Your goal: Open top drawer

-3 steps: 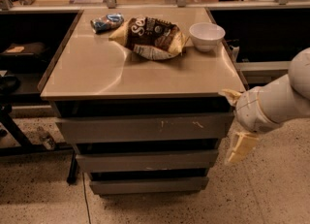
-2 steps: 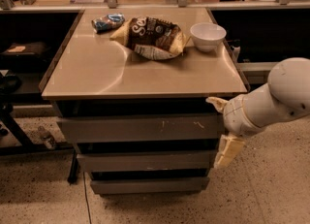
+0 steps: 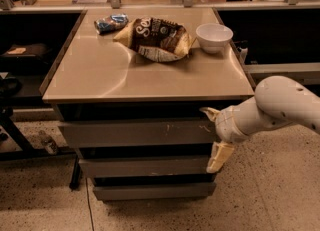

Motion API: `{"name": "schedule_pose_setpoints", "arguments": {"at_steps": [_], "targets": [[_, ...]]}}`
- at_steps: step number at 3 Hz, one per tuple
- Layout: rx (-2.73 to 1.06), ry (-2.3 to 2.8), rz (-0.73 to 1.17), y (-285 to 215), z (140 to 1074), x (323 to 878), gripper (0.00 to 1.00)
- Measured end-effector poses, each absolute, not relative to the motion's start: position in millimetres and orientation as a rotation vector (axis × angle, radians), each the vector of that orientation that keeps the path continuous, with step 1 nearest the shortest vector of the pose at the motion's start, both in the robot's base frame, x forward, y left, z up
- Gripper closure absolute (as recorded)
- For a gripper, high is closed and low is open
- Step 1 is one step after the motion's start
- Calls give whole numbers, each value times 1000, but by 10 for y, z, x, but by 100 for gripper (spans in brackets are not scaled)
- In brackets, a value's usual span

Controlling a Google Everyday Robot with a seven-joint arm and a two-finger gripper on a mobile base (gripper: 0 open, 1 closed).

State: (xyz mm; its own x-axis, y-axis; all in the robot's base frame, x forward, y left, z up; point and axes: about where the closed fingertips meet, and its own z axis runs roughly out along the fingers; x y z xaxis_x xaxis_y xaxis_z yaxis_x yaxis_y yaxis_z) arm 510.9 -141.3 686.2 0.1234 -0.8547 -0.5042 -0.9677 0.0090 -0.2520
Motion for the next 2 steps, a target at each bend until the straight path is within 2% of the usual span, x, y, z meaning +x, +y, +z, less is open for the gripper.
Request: {"name": "schedule_pose_setpoints", "arguments": {"at_steps": [2], "targets": [[-1837, 1672, 228, -1307, 6588, 5435, 0]]}}
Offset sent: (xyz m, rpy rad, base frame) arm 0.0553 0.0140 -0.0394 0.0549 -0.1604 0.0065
